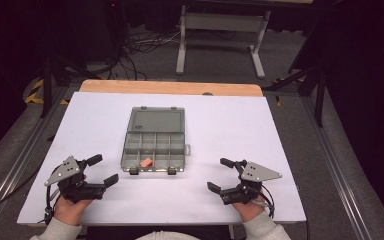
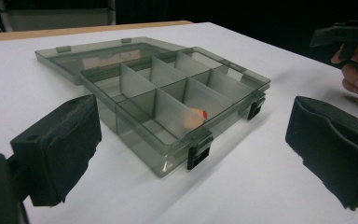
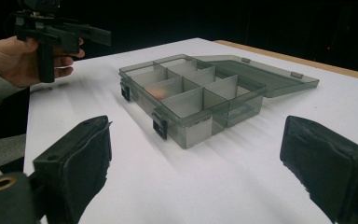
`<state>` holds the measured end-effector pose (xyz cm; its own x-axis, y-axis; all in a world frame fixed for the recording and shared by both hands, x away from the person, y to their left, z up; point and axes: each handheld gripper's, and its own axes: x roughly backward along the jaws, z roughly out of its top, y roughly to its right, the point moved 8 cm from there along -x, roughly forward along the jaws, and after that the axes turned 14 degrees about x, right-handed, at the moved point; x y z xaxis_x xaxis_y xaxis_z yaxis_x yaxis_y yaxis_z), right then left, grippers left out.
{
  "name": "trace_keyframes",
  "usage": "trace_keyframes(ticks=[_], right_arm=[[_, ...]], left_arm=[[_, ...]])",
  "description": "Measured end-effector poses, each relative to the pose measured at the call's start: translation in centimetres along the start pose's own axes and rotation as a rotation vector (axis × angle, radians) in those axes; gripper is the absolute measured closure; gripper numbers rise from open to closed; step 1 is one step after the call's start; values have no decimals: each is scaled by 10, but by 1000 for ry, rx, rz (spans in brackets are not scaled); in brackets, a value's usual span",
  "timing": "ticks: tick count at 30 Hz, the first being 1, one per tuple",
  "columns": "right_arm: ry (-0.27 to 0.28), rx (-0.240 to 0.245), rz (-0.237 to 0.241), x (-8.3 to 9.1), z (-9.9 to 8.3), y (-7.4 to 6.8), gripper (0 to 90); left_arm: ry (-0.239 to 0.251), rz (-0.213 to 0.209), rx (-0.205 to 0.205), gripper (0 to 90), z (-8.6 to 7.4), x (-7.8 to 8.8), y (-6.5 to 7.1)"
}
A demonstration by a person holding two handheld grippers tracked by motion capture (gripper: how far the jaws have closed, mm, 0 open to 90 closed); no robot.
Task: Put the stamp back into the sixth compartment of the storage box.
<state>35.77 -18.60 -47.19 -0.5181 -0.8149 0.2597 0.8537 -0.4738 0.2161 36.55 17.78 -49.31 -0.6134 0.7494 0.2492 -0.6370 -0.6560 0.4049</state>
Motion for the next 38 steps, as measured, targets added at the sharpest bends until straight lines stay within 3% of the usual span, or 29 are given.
trace_keyframes(ticks=[9, 13, 17, 23, 38], right_arm=[[1, 1, 0, 0, 0, 0, 94], [3, 1, 1, 1, 0, 0, 94], [5, 1, 4, 1, 0, 0, 94], [7, 2, 7, 1, 1, 0, 94], [8, 0, 8, 0, 0, 0, 94]], left_arm=[[-14, 17, -8, 41, -15, 0, -9], [-15, 18, -36, 40, -16, -1, -7], [-9, 24, -20, 40, -15, -1, -8], [-14, 34, -31, 40, -16, -2, -8], [-17, 23, -22, 38, -16, -2, -7]])
